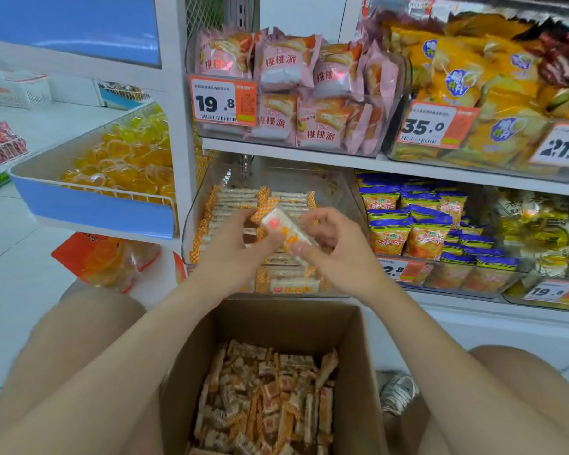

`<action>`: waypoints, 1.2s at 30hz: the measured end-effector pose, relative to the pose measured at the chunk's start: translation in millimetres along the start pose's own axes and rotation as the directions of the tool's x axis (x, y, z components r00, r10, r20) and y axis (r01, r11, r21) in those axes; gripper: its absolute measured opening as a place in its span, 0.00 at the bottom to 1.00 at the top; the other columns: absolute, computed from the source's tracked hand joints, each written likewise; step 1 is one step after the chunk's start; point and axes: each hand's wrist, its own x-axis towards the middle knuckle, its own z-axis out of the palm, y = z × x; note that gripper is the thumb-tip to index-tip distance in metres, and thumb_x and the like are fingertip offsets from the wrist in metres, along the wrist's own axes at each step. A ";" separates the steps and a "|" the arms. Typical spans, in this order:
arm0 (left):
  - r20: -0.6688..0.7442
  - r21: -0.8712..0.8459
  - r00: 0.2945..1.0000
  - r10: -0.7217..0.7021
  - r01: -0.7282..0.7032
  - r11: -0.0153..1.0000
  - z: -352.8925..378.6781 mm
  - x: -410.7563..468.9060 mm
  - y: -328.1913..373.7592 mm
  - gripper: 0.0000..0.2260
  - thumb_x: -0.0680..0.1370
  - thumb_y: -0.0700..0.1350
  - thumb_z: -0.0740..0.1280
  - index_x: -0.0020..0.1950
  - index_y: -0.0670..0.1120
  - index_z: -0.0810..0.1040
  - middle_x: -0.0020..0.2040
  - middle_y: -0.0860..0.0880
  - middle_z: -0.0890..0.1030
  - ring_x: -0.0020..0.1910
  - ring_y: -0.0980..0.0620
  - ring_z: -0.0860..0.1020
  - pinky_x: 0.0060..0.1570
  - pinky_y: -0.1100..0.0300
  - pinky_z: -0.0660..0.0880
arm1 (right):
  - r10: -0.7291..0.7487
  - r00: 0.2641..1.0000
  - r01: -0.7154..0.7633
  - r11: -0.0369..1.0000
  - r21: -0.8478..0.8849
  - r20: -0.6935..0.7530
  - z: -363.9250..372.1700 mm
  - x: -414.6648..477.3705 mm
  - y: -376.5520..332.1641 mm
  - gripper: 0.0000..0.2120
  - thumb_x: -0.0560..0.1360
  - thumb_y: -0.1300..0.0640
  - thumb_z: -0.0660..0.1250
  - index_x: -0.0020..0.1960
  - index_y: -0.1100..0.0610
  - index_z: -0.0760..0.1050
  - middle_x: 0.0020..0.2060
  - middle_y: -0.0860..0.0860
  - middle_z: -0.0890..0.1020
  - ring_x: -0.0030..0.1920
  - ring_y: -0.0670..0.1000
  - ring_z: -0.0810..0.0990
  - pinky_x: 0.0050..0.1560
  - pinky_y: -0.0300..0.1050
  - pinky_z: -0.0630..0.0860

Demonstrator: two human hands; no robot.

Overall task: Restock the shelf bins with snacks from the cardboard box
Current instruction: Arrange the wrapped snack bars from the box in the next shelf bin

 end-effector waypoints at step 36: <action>0.303 0.725 0.941 0.151 -0.330 0.605 -11.5 11.1 -39.9 0.22 0.83 0.43 0.63 0.75 0.59 0.65 0.69 0.51 0.68 0.68 0.45 0.68 0.67 0.44 0.69 | 0.061 0.996 -0.092 0.782 -0.616 -0.071 19.6 64.2 48.2 0.17 0.70 0.51 0.83 0.57 0.49 0.84 0.63 0.53 0.83 0.66 0.54 0.79 0.65 0.52 0.78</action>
